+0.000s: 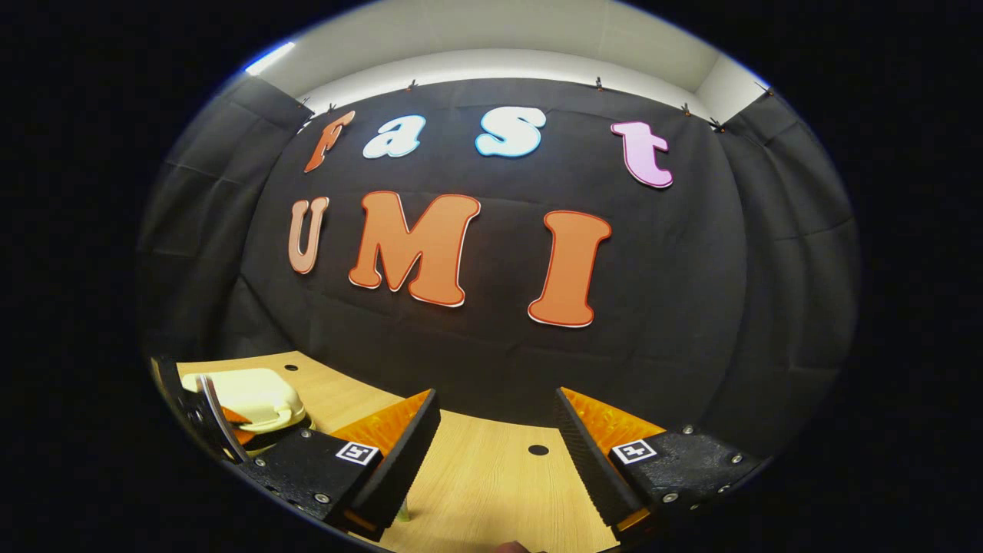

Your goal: First open the suitcase, pack the skin care products into it, and then close the suitcase.

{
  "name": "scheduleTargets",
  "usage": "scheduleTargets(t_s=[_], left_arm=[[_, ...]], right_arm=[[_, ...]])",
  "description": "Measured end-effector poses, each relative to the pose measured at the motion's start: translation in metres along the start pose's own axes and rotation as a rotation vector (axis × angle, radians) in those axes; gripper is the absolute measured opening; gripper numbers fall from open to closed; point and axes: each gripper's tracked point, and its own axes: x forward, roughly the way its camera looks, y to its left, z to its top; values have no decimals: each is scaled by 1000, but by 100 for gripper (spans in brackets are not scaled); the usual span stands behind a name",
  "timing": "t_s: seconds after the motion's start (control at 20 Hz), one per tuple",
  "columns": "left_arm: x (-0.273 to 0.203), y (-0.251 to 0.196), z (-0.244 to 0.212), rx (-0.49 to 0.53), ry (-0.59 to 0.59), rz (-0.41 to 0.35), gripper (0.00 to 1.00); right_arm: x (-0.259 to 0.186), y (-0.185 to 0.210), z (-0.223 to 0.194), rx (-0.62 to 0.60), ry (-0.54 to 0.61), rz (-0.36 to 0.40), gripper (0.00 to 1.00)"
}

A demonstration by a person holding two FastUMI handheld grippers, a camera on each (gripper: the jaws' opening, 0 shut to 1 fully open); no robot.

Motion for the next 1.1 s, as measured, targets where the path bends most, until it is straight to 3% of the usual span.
scheduleTargets(t_s=[0.25,0.6,0.85,1.1], left_arm=[[-12,76,14,-176,-53,27,6],[-2,182,6,-532,-118,14,6],[-2,253,-31,-663,-149,66,6],[9,319,-92,-730,-139,149,6]], right_arm=[[-7,20,2,-48,22,35,94],[-7,67,19,-70,42,29,95],[0,112,37,-80,44,28,95],[7,152,45,-18,56,18,95]])
